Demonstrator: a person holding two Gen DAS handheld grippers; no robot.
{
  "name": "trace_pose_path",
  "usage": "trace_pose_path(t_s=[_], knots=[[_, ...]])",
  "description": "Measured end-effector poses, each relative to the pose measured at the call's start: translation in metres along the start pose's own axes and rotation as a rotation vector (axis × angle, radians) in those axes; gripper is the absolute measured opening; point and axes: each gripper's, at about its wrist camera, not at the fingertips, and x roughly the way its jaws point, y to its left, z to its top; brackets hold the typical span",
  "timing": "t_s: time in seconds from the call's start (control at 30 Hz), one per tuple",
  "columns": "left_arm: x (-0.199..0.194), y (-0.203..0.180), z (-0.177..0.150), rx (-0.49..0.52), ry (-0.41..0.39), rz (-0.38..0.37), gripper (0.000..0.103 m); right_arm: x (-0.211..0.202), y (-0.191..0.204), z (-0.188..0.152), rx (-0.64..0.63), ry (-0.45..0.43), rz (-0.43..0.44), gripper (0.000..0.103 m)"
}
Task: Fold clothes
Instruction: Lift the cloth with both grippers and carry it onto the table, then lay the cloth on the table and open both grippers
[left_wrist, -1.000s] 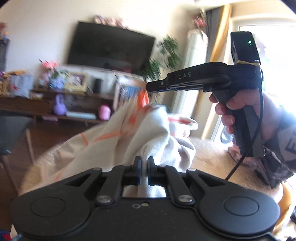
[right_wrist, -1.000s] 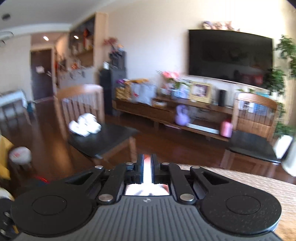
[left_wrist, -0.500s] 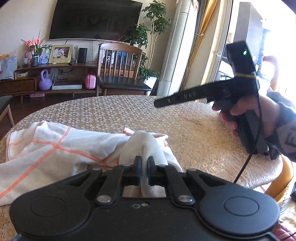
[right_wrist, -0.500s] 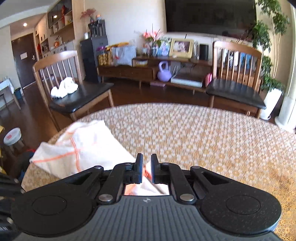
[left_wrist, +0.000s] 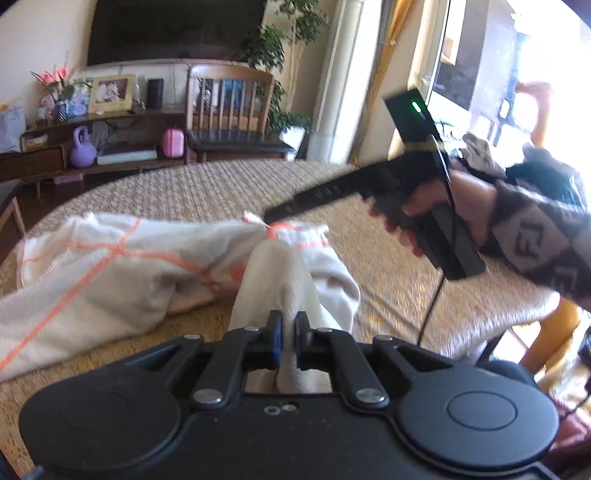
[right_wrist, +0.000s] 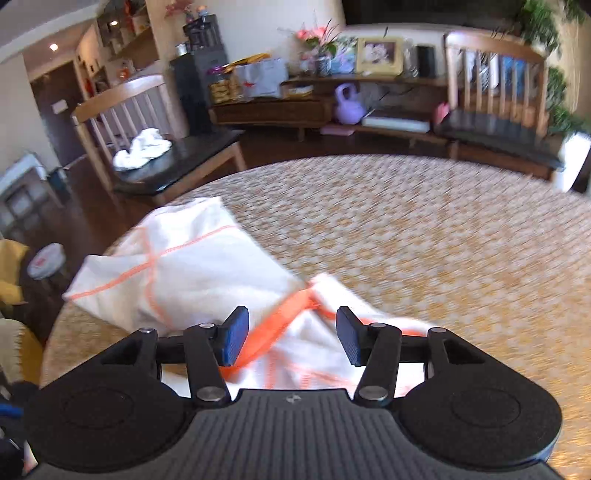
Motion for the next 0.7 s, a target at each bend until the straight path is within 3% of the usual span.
trace_pose_path(t_s=[0.23, 0.27, 0.37, 0.47, 0.7], knots=[[0.013, -0.008, -0.020, 0.020, 0.097, -0.053, 0.103, 0.046, 0.015, -0.002, 0.050, 0.079, 0.038, 0.051], [0.014, -0.010, -0.021, 0.027, 0.101, -0.056, 0.103, 0.051, 0.017, -0.002, 0.054, 0.083, 0.033, 0.044], [0.016, -0.013, -0.021, 0.041, 0.104, -0.062, 0.103, 0.049, 0.019, 0.006, 0.048, 0.018, -0.012, 0.012], [0.019, -0.015, -0.020, 0.050, 0.108, -0.087, 0.103, 0.044, 0.021, 0.016, 0.026, -0.049, -0.066, 0.007], [0.032, -0.026, -0.012, 0.107, 0.106, -0.138, 0.103, 0.024, 0.003, 0.060, -0.032, -0.186, -0.204, 0.007]])
